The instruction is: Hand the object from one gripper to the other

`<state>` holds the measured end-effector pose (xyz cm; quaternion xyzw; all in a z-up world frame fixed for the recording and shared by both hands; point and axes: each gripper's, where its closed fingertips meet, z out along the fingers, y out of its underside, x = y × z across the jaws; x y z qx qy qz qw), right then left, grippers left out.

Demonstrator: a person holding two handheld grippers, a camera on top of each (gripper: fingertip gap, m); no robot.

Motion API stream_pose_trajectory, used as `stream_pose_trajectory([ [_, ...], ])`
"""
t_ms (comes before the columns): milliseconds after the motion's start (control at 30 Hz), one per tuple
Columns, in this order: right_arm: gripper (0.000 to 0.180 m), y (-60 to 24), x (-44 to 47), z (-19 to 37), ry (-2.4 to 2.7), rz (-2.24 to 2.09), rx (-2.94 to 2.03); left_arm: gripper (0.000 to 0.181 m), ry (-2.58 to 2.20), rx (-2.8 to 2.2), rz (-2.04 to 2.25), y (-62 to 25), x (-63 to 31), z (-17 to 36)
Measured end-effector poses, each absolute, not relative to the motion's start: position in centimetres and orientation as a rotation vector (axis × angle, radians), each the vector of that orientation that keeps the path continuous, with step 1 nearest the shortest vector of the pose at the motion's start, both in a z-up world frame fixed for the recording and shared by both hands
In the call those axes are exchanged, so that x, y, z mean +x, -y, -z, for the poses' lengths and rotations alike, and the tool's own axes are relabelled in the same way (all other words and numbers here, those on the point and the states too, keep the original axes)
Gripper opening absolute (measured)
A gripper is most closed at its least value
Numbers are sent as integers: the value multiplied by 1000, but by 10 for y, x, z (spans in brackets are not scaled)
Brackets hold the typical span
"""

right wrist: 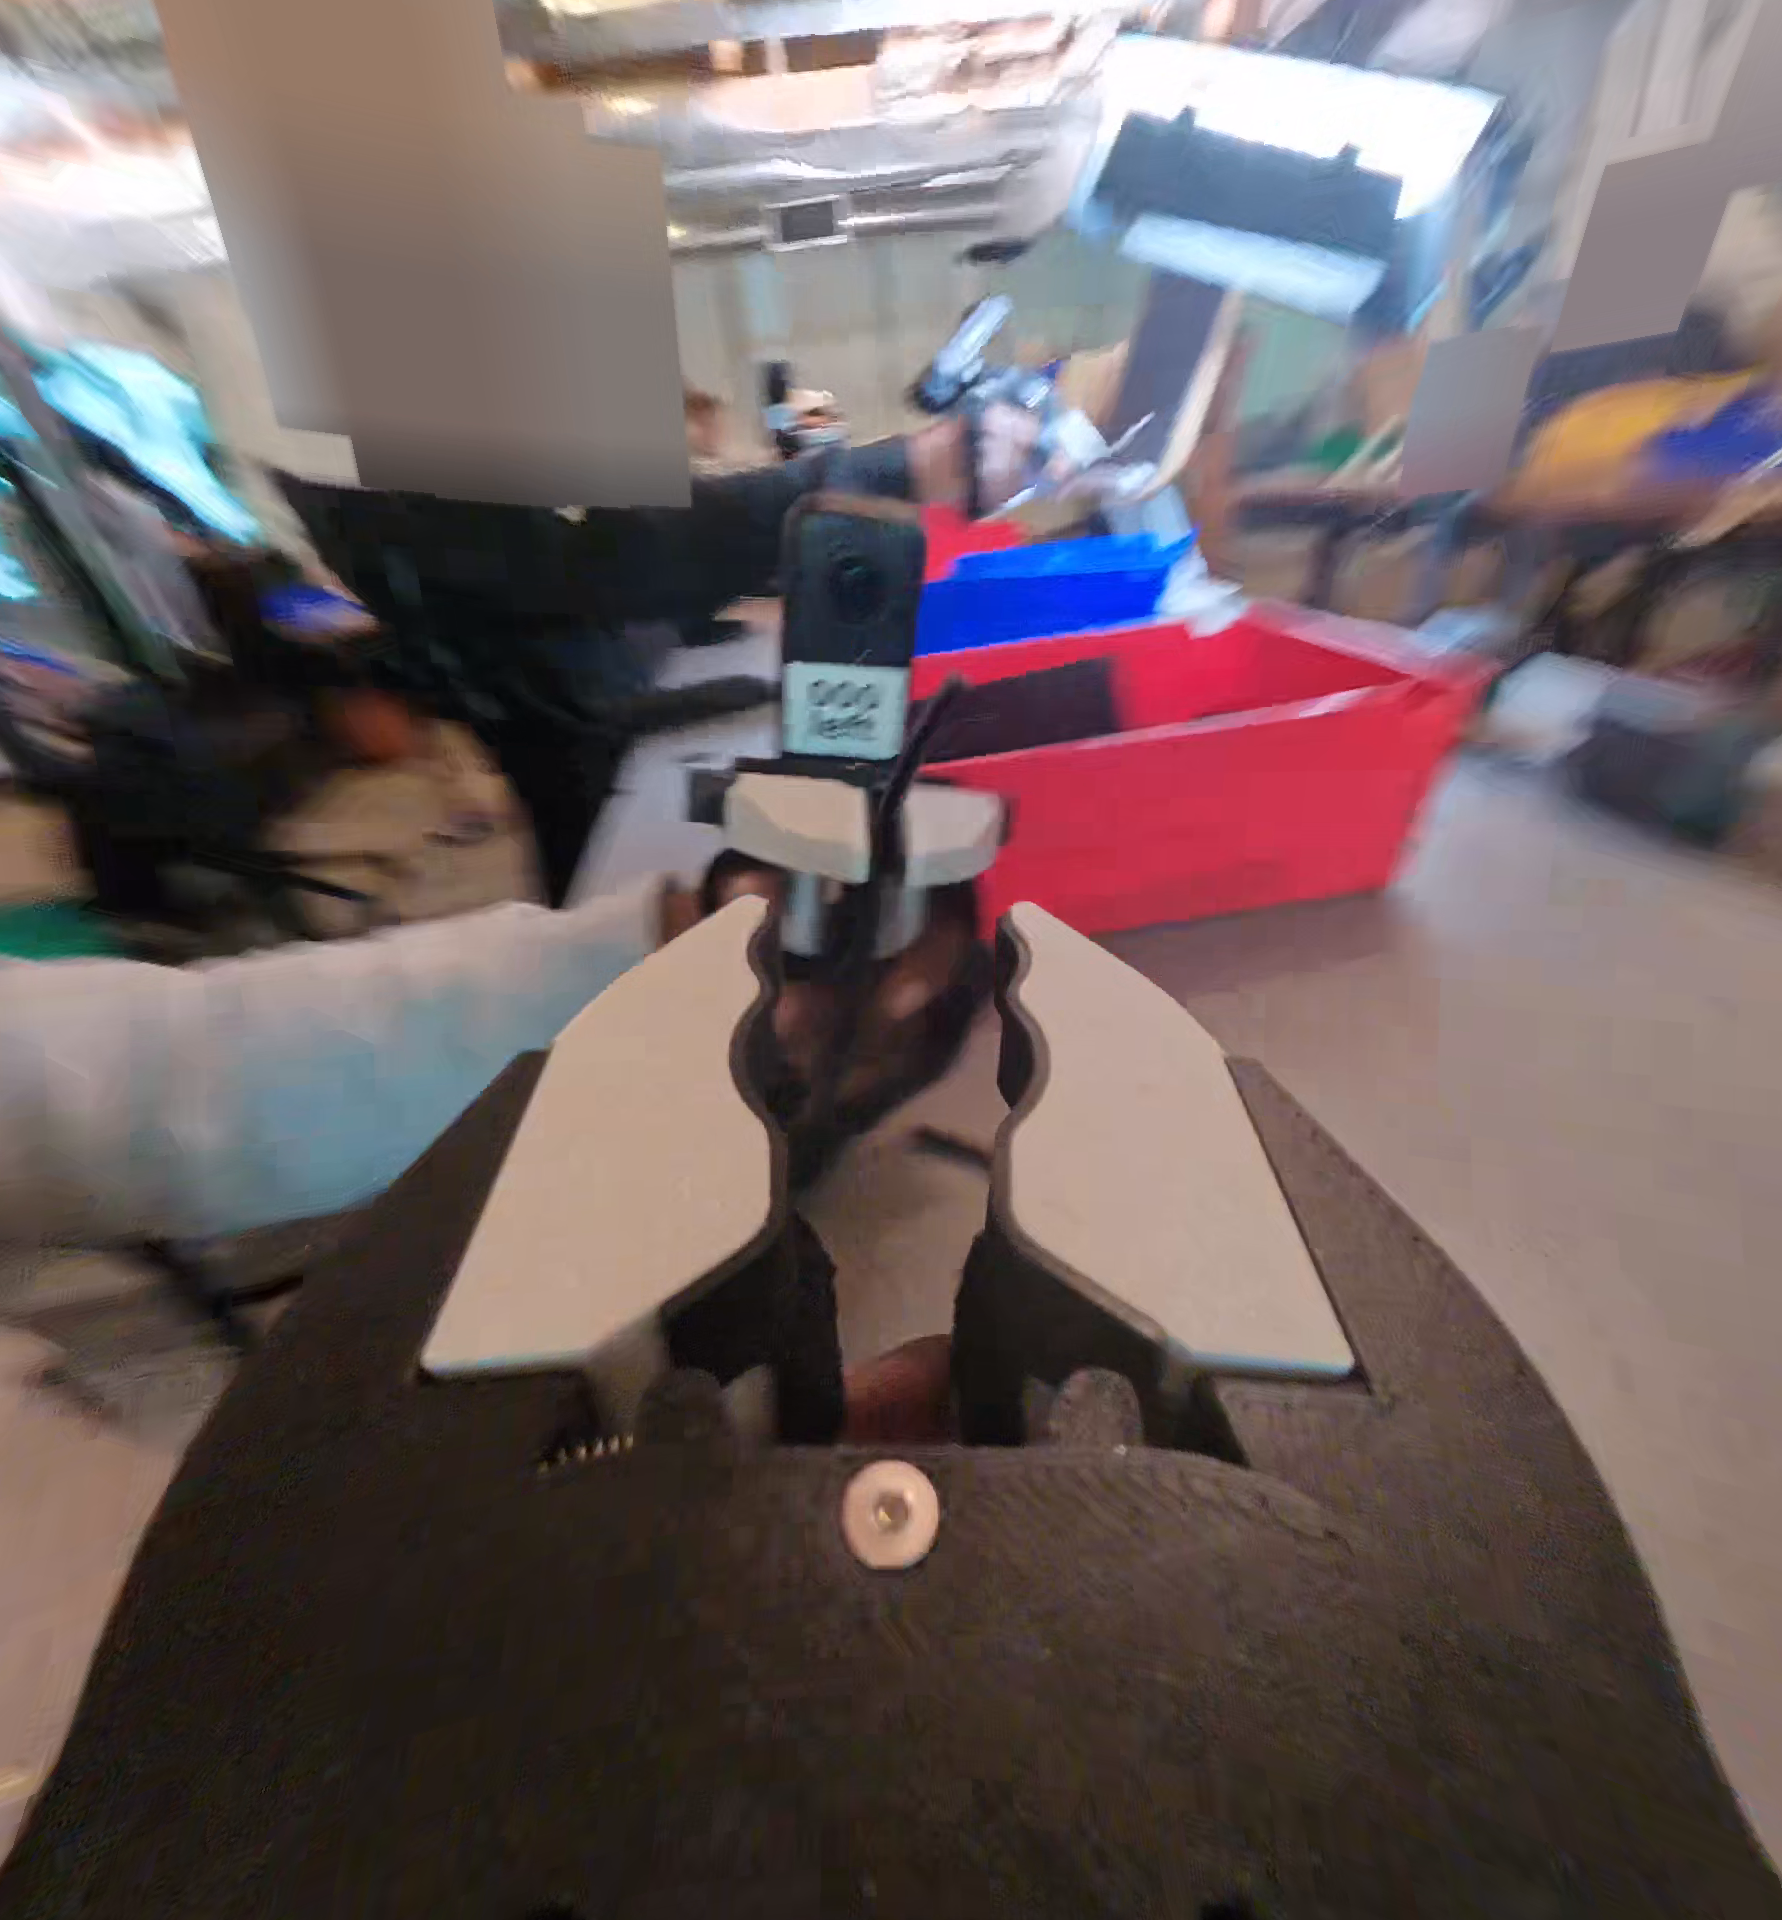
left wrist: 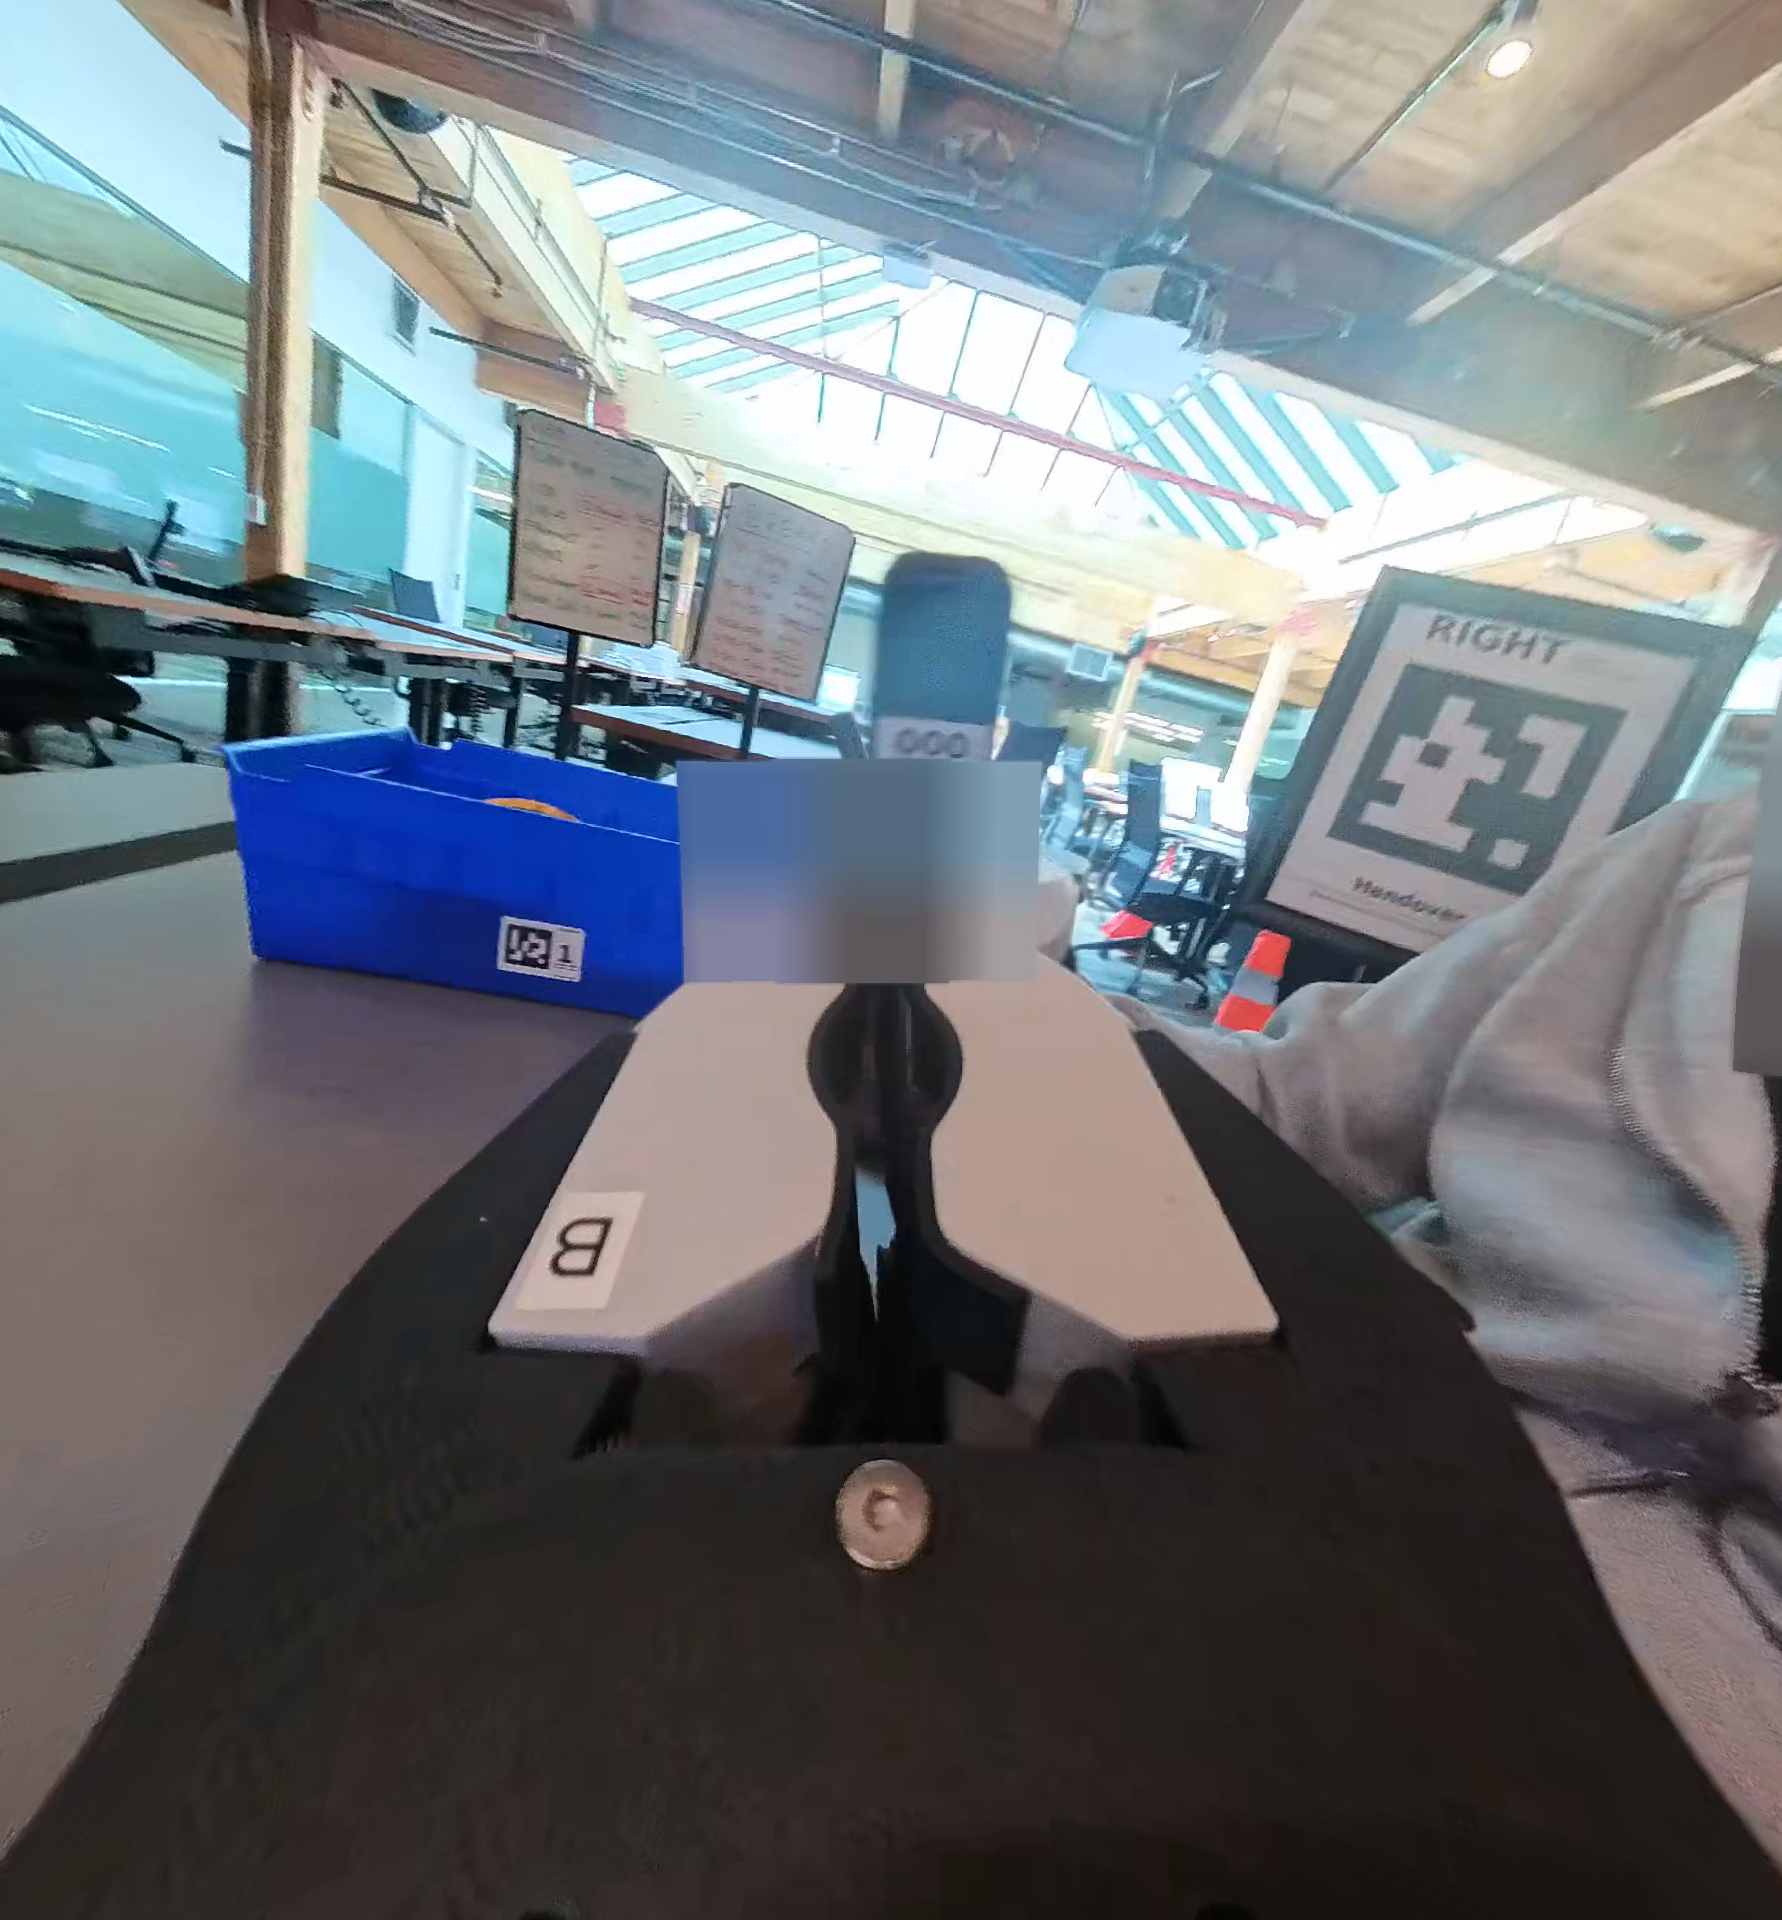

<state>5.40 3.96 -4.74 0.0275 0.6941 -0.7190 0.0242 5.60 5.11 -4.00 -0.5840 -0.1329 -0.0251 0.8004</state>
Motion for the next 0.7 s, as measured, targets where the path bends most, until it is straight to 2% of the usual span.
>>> stream_pose_trajectory([
  [33, 39, -36, 60, 54, -2046, 2097, 135, 3, 287, -1259, 32, -52, 55, 41],
  [100, 35, -28, 66, 65, -1960, 1962, 180, 3, 303, -1272, -4, -52, 51, 43],
  [267, 6, -17, 66, 70, -1998, 2025, 187, 4, 306, -1264, -11, -52, 51, 42],
  [367, 5, -22, 59, 67, -2015, 2070, 196, 6, 323, -1258, -4, -51, 49, 42],
  [467, 5, -31, 54, 54, -1916, 2130, 221, 22, 345, -1263, 26, -50, 49, 44],
  [533, 5, -38, 49, 48, -1896, 2164, 229, 24, 359, -1295, 84, -53, 50, 49],
  [600, 5, -42, 47, 43, -1867, 2192, 230, 19, 340, -1349, 146, -60, 57, 57],
  [633, 5, -44, 46, 41, -1849, 2198, 232, 9, 320, -1373, 156, -63, 60, 60],
  [700, 5, -44, 48, 40, -1840, 2185, 220, 6, 313, -1401, 111, -66, 59, 64],
])
